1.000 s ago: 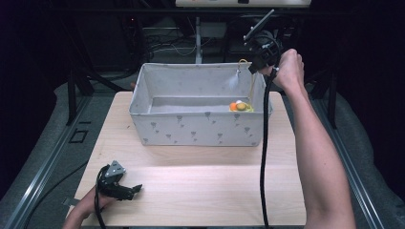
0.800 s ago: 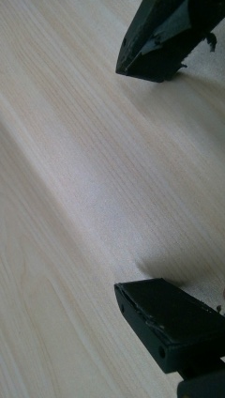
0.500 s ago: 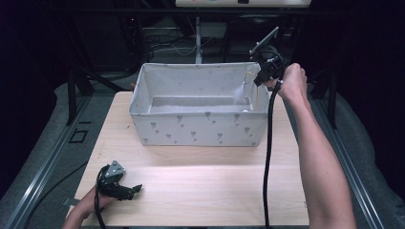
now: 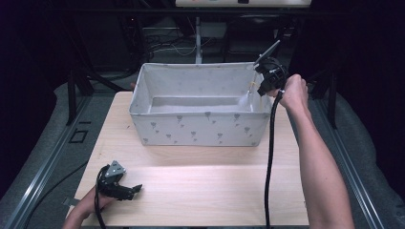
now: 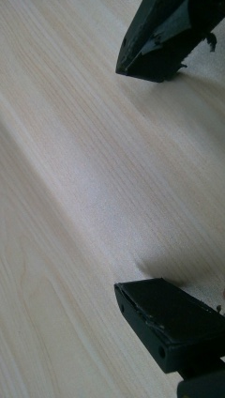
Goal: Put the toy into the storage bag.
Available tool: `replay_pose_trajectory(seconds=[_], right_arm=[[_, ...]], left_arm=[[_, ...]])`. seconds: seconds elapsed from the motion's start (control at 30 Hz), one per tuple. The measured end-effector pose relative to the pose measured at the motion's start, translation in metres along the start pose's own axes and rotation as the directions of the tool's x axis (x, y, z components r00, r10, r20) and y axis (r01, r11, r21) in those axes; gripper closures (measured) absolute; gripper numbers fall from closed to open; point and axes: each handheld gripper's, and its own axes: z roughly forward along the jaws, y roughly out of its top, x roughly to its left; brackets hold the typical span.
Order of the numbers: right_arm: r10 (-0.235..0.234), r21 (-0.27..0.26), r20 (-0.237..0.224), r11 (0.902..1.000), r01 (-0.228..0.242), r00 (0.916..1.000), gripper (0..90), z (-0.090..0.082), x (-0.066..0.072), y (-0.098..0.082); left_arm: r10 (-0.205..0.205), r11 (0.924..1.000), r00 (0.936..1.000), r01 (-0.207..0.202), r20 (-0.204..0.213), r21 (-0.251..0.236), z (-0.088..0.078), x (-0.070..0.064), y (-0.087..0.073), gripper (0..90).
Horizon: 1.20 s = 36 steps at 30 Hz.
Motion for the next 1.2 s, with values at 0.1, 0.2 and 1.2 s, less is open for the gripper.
replay_pose_trajectory(seconds=[0.1, 0.2, 1.2], right_arm=[[0.010, 0.030, 0.004, 0.9995, -0.010, 0.9999, 89.0, 0.008, -0.001, -0.002], [0.021, 0.038, 0.005, 0.9991, -0.021, 0.9998, 88.9, 0.011, -0.003, -0.004], [-0.024, -0.044, -0.140, 0.9989, 0.017, 0.9898, 25.8, -0.028, 0.030, 0.013]], left_arm=[[0.000, 1.0000, 1.0000, 0.000, 0.000, 0.000, 0.000, 0.000, 0.000, 0.0], [0.000, 1.0000, 1.0000, 0.000, 0.000, 0.000, 0.000, 0.000, 0.000, 0.0], [-0.002, 1.0000, 1.0000, 0.002, -0.001, 0.001, 0.000, 0.000, 0.000, 0.0]])
